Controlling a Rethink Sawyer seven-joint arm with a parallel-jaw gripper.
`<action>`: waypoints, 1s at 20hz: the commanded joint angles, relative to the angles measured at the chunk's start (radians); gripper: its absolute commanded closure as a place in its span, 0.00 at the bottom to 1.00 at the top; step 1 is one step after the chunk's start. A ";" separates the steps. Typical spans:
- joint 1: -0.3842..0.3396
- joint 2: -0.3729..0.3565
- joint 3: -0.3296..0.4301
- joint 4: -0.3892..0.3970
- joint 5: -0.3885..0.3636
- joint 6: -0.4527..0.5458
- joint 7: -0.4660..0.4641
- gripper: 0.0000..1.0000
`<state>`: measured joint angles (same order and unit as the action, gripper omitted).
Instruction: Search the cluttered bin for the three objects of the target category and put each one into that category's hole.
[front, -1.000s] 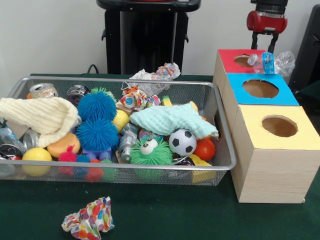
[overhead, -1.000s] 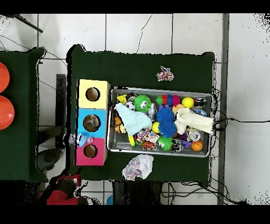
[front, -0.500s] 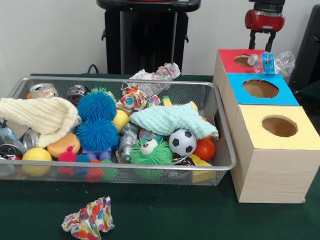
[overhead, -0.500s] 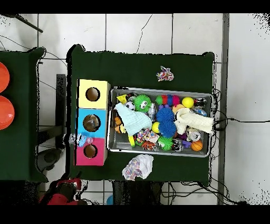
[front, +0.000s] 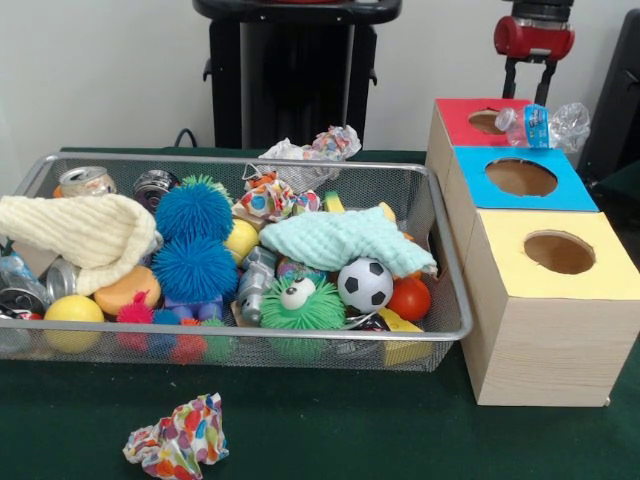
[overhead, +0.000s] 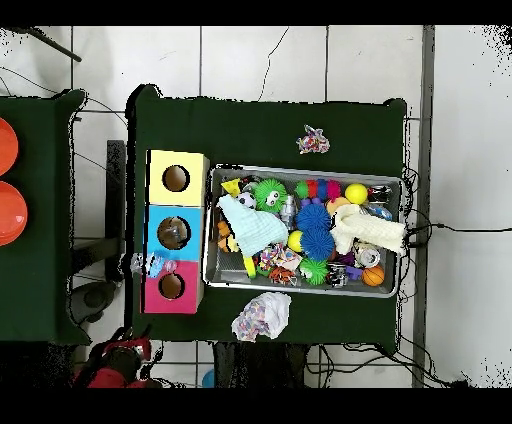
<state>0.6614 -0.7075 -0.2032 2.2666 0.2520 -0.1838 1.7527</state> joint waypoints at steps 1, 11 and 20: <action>0.031 -0.026 0.021 -0.025 0.075 0.057 0.230 0.00; 0.102 -0.058 -0.039 -0.055 0.127 0.161 0.208 0.00; 0.130 -0.061 -0.068 -0.072 0.145 0.201 0.202 0.00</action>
<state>0.8008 -0.7607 -0.2689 2.2669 0.3413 -0.0906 1.7527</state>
